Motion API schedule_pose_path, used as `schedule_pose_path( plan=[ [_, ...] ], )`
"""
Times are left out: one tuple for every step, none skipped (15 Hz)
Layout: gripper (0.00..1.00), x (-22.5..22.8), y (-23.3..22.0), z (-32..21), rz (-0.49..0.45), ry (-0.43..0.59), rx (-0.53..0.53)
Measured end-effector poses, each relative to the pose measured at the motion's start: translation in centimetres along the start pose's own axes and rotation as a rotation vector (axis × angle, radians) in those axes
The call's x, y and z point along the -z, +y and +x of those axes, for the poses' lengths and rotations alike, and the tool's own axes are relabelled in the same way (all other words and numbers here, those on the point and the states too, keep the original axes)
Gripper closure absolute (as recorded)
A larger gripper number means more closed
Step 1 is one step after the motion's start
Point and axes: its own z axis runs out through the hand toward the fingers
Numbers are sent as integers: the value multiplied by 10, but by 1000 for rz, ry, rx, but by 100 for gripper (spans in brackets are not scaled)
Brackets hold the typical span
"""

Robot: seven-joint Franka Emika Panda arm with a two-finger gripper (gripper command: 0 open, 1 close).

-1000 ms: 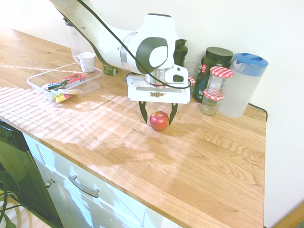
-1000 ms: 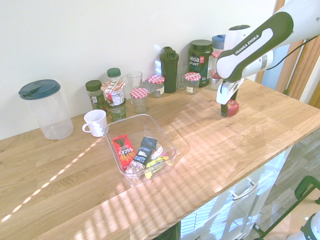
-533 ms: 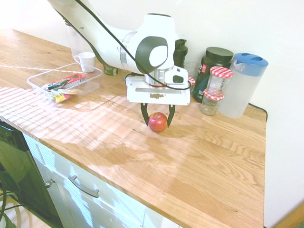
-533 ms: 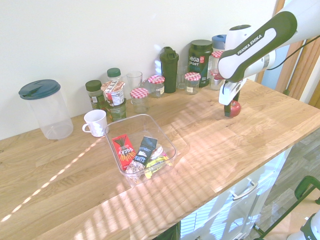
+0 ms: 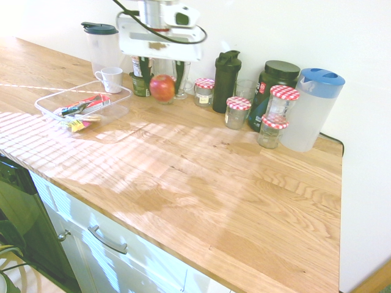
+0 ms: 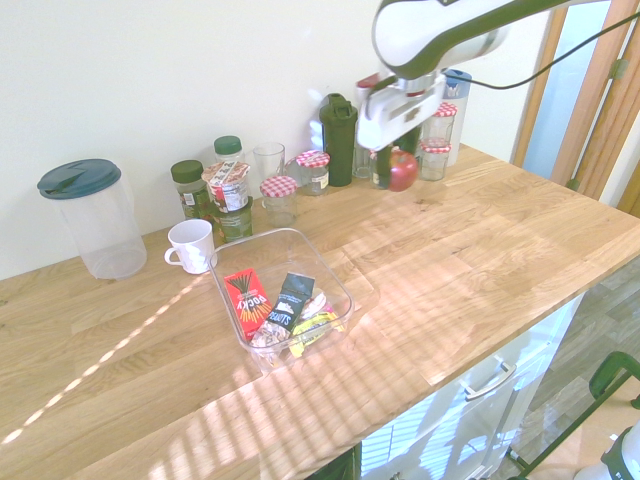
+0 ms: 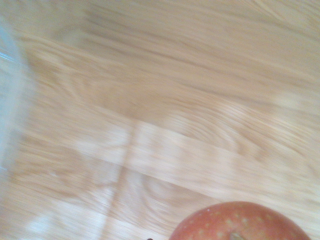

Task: Put the apple into the container

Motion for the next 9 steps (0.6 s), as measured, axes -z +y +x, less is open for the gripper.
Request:
schedule_pose_path(
  plan=[
    [100, 0, -33, -16, 13, 10, 18],
    [100, -3, -61, -30, 24, 12, 33],
    [100, -7, -85, -38, 35, 12, 44],
    [100, -14, -106, -44, 41, 11, 50],
    [100, -21, -122, -46, 41, 10, 51],
    [100, -30, -133, -47, 37, 5, 47],
    [100, -38, -142, -49, 31, -3, 45],
    [100, -47, -149, -51, 23, -8, 46],
    [100, -55, -153, -53, 18, -12, 45]
  ],
)
